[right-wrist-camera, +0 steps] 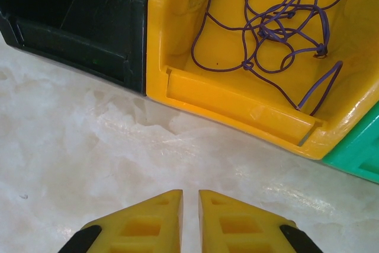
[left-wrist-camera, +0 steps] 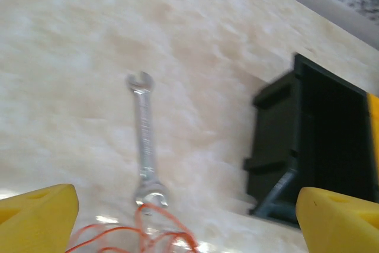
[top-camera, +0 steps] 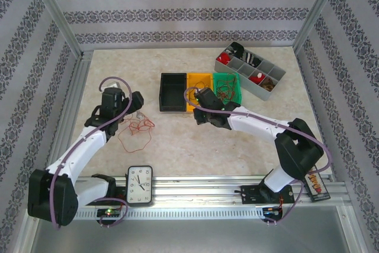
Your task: Untangle the cables
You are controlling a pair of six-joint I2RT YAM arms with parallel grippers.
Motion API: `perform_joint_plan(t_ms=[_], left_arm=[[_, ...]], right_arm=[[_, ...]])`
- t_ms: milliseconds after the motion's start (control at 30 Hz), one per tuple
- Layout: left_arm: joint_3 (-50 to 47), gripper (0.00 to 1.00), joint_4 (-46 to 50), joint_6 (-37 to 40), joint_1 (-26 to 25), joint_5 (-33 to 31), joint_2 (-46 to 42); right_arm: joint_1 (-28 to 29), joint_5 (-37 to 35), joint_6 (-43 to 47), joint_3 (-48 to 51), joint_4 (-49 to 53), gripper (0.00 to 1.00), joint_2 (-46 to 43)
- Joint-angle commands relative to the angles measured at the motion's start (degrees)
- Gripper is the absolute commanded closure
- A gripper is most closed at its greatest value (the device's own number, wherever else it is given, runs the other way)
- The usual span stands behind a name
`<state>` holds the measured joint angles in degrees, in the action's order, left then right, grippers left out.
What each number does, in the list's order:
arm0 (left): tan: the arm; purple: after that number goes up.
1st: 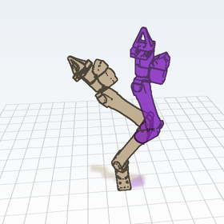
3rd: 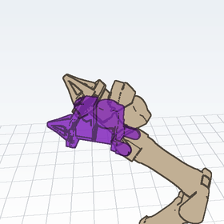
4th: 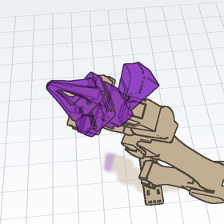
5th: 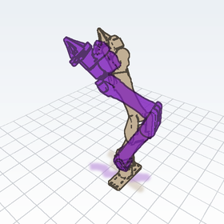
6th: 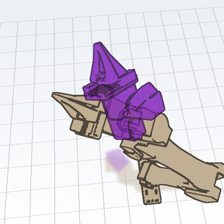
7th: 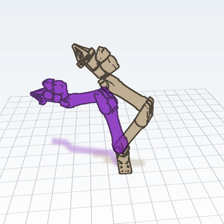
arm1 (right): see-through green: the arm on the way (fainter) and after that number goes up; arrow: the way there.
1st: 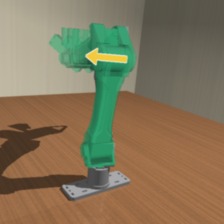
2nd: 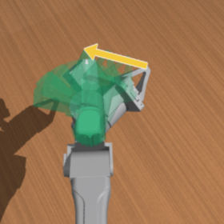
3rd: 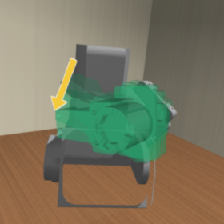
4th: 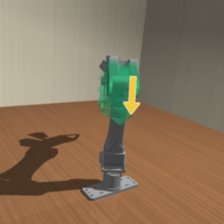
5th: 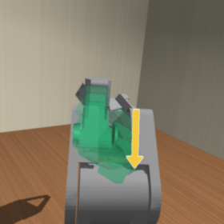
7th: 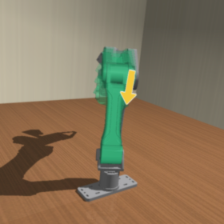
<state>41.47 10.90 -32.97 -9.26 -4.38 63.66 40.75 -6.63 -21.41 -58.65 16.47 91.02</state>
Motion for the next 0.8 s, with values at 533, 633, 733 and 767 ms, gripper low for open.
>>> perform_joint_plan(t_ms=[533,633,733,767], left_arm=[[-1.6,0.15,8.6,-2.5,4.9,8.6,10.4],[0.6,0.19,8.7,-4.2,5.4,8.9,14.6],[2.2,0.22,9.3,-6.0,6.2,7.9,17.8],[2.4,0.24,8.7,-6.6,6.4,7.7,18.6]], right_arm=[[0.3,0.5,0.5,-3.3,2.4,0.83,3.8],[0.4,0.2,0.7,-3.2,2.8,0.83,3.7],[0.4,0.1,0.8,-3.0,2.8,0.83,3.5],[0.4,0.0,0.8,-2.9,2.9,0.82,3.5]])
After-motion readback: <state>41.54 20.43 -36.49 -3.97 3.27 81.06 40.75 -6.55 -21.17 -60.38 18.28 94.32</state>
